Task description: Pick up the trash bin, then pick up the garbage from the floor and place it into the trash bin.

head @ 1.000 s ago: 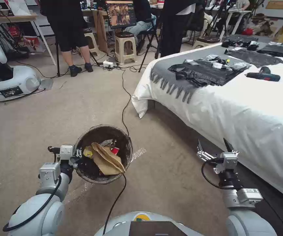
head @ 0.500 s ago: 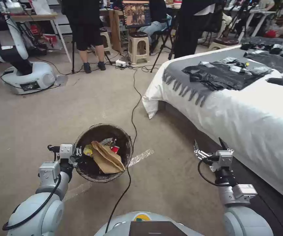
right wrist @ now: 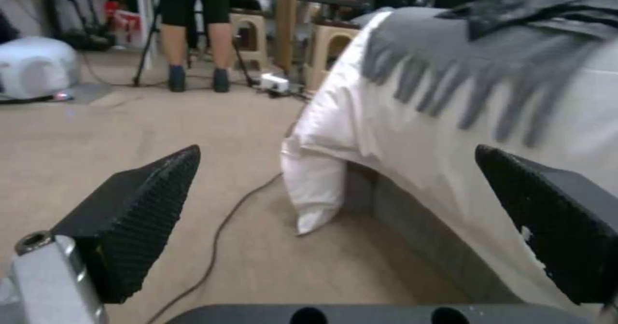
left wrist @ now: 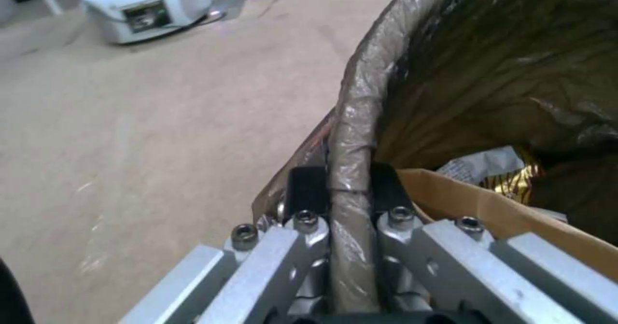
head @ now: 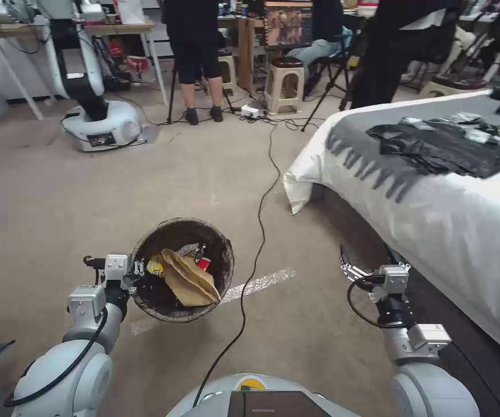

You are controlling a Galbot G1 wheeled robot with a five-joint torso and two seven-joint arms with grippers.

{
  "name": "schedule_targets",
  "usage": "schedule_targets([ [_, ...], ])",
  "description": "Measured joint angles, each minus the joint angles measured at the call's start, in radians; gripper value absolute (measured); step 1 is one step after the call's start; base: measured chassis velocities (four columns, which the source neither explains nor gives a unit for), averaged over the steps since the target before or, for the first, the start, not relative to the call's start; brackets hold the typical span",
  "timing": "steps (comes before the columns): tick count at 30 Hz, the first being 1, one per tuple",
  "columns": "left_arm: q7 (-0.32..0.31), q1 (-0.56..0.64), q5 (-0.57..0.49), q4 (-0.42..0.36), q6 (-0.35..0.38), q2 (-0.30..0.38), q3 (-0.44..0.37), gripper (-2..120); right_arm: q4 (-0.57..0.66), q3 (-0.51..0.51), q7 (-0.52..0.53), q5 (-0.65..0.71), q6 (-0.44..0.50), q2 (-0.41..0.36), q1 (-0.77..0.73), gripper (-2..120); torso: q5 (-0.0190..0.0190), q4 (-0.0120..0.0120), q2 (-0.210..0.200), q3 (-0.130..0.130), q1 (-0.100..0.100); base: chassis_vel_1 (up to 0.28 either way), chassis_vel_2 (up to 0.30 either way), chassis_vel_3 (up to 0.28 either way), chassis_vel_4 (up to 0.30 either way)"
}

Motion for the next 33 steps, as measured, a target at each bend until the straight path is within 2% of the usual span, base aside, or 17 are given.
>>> schedule_targets([
  [20,0.002,0.005,0.002,0.000,-0.004,-0.005,-0.003,3,-0.006,-0.003,0.005,0.007,-0.001,-0.003,0.006,100,0.0000,-0.0002,0.000,0.000,0.000,0.095,0.100,0.100,0.102],
  [33,0.000,0.006,0.011,0.000,-0.018,-0.007,-0.002,3,-0.006,0.009,0.007,0.021,-0.002,-0.004,0.006,100,0.0000,0.0006,0.000,0.000,0.000,0.096,0.096,0.090,0.088],
])
